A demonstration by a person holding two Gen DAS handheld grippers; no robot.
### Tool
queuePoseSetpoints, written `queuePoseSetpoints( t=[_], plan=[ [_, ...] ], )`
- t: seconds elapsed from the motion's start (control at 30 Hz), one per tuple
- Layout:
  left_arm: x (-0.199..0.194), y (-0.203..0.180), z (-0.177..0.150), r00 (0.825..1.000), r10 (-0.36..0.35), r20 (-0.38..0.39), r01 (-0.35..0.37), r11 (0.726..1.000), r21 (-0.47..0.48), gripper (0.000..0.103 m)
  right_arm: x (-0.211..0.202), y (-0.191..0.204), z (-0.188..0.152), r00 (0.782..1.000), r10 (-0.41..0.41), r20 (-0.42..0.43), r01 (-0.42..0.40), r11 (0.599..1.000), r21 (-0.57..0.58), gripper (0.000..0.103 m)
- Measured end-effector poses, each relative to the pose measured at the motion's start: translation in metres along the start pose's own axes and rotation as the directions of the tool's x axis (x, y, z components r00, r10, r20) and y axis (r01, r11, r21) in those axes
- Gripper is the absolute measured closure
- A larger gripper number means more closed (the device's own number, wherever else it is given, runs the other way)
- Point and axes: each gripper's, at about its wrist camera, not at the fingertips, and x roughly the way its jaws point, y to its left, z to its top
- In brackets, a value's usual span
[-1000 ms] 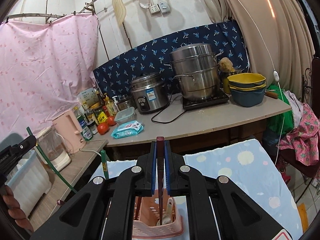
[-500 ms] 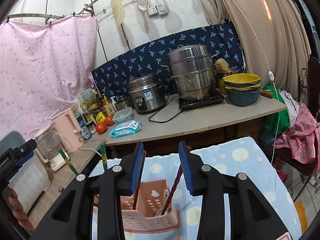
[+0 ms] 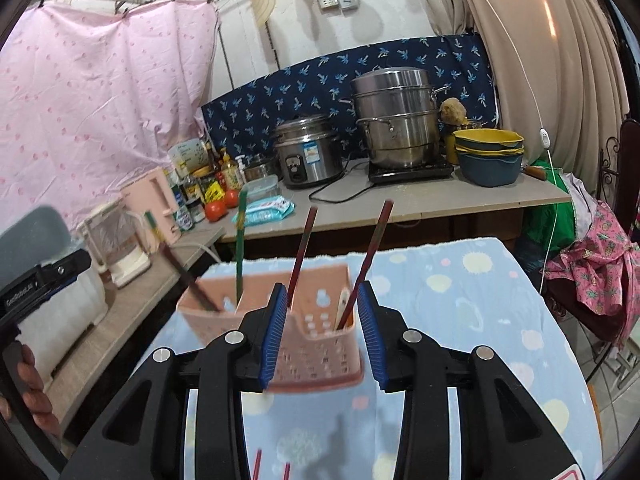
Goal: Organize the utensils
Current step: 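Move both open tools back over the remaining dark red chopsticks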
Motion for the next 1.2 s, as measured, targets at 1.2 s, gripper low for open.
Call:
queuePoseSetpoints(
  t=[1.2],
  plan=[
    [-0.093,-0.003,-0.237,0.914,0.046,-0.403,-0.008,0.995,0.095,0.053,-0.113,0.056,-0.241,0.934,-0.004,-0.356,-0.04,0.992,-0.117,0.069]
  ],
)
